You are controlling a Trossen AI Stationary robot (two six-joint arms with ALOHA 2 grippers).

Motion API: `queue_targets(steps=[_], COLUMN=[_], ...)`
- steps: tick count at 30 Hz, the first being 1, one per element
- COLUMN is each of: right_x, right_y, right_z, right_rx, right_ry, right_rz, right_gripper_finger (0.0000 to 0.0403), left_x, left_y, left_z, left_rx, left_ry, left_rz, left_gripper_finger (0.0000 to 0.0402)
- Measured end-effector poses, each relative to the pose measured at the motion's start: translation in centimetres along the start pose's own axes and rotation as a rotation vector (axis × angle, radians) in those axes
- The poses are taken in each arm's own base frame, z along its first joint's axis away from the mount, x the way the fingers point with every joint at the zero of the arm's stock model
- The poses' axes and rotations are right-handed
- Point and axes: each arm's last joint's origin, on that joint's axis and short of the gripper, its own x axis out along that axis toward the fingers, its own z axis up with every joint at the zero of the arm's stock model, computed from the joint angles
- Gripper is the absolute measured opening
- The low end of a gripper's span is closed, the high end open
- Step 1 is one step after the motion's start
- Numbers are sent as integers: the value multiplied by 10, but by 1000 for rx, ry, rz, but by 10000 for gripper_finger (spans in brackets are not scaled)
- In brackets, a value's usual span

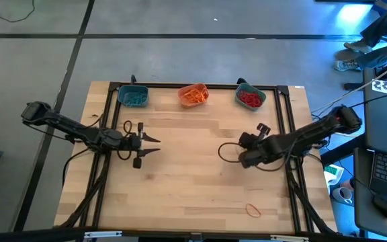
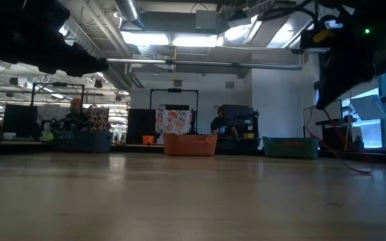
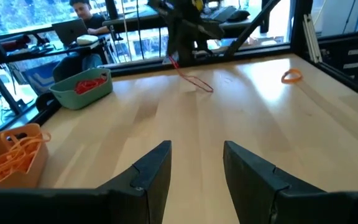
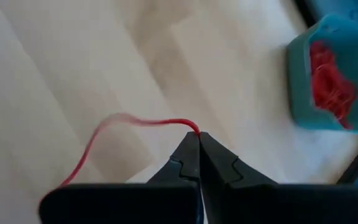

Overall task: Sort rubber bands into baskets
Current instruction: Put the red rubber band into the green bin

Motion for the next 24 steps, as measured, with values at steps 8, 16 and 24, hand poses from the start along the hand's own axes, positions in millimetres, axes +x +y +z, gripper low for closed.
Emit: queue_targets(steps=[8, 16, 24], right_x=[-8, -3, 15], right_y=[-42, -84, -117], right_z=[16, 27, 40], right_rx=[76, 158, 229], right_ry=[-117, -106, -81], right_rz=[-89, -165, -273], right_gripper_finger=[1, 1, 1], left_x=[0, 0, 0], left_y=[-2, -2, -2], left_z=[-2, -3, -3], left_rx=[-15, -9, 7], left_ry=[18, 27, 27], left_rz=[-63, -64, -65], left_gripper_finger=[143, 143, 143])
